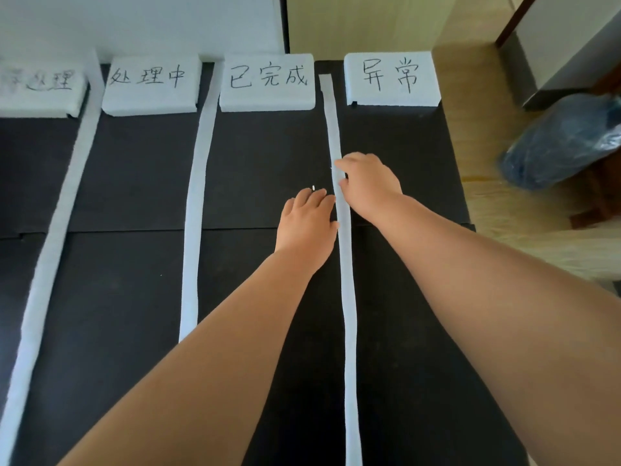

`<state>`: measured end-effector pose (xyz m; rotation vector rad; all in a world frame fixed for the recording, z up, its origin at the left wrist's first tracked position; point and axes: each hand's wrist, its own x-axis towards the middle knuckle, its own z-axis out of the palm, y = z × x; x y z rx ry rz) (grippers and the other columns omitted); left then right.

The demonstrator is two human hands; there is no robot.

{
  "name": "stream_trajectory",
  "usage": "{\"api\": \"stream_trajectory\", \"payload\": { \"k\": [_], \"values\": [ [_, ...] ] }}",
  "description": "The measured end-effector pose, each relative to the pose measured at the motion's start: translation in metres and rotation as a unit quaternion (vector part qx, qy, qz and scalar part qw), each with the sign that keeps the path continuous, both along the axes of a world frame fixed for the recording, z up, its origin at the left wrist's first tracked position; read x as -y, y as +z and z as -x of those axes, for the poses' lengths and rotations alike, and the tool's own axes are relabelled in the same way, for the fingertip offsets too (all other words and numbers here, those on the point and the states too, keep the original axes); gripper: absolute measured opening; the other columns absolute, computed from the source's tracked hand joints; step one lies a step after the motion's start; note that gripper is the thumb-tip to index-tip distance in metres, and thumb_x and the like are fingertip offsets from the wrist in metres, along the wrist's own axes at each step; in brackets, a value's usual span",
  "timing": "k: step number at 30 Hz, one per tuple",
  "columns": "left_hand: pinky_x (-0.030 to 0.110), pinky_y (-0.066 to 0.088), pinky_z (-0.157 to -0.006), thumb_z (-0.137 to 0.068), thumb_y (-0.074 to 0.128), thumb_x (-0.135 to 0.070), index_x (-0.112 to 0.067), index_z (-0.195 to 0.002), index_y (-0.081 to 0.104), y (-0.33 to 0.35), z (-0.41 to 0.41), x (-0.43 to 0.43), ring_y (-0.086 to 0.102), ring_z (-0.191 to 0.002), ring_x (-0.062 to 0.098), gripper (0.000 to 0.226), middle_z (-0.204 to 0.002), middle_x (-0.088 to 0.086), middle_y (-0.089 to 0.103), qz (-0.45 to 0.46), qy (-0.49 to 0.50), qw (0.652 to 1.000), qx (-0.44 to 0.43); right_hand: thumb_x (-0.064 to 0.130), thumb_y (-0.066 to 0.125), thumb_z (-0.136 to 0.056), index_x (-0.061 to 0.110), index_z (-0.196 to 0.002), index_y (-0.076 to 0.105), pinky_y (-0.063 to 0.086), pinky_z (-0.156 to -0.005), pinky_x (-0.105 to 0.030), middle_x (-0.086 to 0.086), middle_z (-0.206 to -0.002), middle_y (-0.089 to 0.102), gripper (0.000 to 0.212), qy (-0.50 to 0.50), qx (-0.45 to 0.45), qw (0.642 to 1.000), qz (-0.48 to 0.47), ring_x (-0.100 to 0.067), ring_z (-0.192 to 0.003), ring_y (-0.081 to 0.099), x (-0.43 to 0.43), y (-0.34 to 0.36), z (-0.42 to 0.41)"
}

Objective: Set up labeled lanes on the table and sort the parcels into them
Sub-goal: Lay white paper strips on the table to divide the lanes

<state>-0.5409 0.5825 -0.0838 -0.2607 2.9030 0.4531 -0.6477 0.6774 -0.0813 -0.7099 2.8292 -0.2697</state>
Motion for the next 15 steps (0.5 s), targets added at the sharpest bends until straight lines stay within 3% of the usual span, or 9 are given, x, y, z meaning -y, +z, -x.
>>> {"api": "stream_trajectory", "payload": {
  "k": [5,9,15],
  "values": [
    [0.047,0.003,-0.124,-0.106,0.029,-0.04,-0.018,-0.157,0.014,-0.017,0.025,0.0,0.004,-0.153,0.025,0.057,-0.164,0.001,0.017,0.059,-0.042,0.996,0.043,0.013,0.055,-0.099,0.014,-0.136,0.054,0.056,-0.088,-0.04,-0.006,-0.132,0.056,0.037,0.002,0.005,1.0,-0.009,-0.024,-0.115,0.057,0.01,-0.013,0.031],
    [0.049,0.004,-0.123,-0.106,0.03,-0.041,-0.017,-0.156,0.014,-0.027,0.032,0.003,0.003,-0.153,0.025,0.059,-0.164,0.001,0.016,0.07,-0.067,0.994,0.053,0.011,0.056,-0.097,0.016,-0.134,0.055,0.055,-0.088,-0.04,-0.004,-0.131,0.056,0.037,0.02,0.008,0.999,-0.024,-0.024,-0.115,0.054,0.007,-0.02,0.05],
    [0.045,0.006,-0.124,-0.106,0.032,-0.038,-0.018,-0.156,0.016,-0.03,0.043,0.003,0.006,-0.152,0.022,0.056,-0.165,-0.001,0.013,0.033,-0.065,0.996,0.044,0.008,0.054,-0.099,0.018,-0.147,0.043,0.052,-0.096,-0.04,-0.001,-0.148,0.046,0.05,0.044,0.018,0.997,-0.053,-0.024,-0.127,0.05,0.011,-0.023,0.067]
  ]
}}
